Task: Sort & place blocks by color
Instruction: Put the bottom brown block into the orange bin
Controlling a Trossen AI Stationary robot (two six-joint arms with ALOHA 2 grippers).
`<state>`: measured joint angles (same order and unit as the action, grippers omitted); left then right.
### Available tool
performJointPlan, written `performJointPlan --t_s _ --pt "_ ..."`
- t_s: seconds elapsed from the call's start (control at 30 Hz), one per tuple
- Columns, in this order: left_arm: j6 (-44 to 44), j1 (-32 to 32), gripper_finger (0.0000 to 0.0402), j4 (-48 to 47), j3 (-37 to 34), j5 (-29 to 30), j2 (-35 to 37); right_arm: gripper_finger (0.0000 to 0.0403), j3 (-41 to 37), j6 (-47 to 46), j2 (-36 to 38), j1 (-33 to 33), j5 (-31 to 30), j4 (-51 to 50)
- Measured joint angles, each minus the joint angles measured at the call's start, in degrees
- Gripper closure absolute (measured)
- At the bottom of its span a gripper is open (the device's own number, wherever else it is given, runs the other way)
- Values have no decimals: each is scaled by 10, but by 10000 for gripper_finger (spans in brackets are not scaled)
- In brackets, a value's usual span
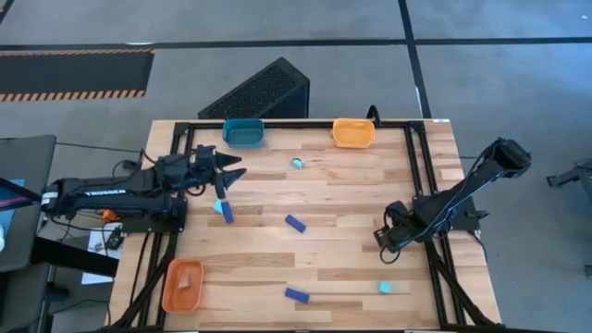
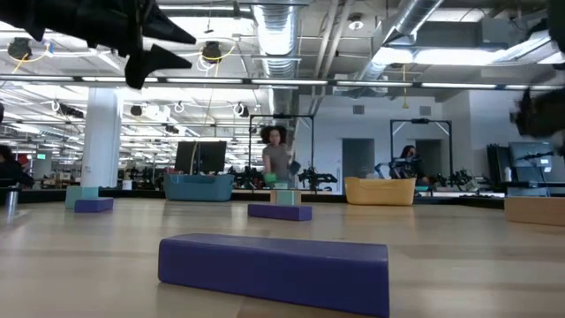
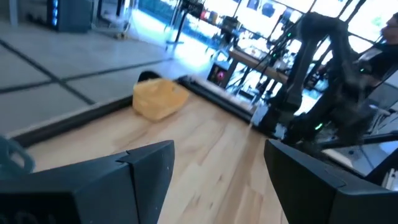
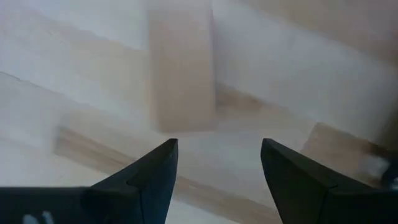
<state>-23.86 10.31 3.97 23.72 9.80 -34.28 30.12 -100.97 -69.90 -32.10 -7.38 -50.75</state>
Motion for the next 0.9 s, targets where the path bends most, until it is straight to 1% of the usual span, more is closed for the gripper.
performJointPlan --t_s 0.07,0.13,0.2,0.3,0.4,0.47,0.6,0.77,0.9 --pt "7 0 164 -2 6 0 9 159 -16 -1 0 0 -2 -7" --pt "6 0 164 -5 9 0 19 168 -38 -10 2 0 3 43" --pt "5 -1 164 -8 10 -1 29 177 -56 -15 5 0 1 62" --pt "2 -7 164 -27 11 -13 48 190 -57 -14 5 4 -2 66" --pt "4 -10 164 -42 12 -9 56 204 -57 -13 8 17 0 64" --pt "5 -10 164 -49 11 3 53 218 -56 -4 8 29 1 65" --pt "16 -3 164 -31 11 24 42 252 -54 19 8 47 8 74" --pt "37 11 164 2 11 25 27 293 -31 58 4 66 8 72" --pt "37 29 164 5 11 11 14 322 -20 79 4 80 -22 83"
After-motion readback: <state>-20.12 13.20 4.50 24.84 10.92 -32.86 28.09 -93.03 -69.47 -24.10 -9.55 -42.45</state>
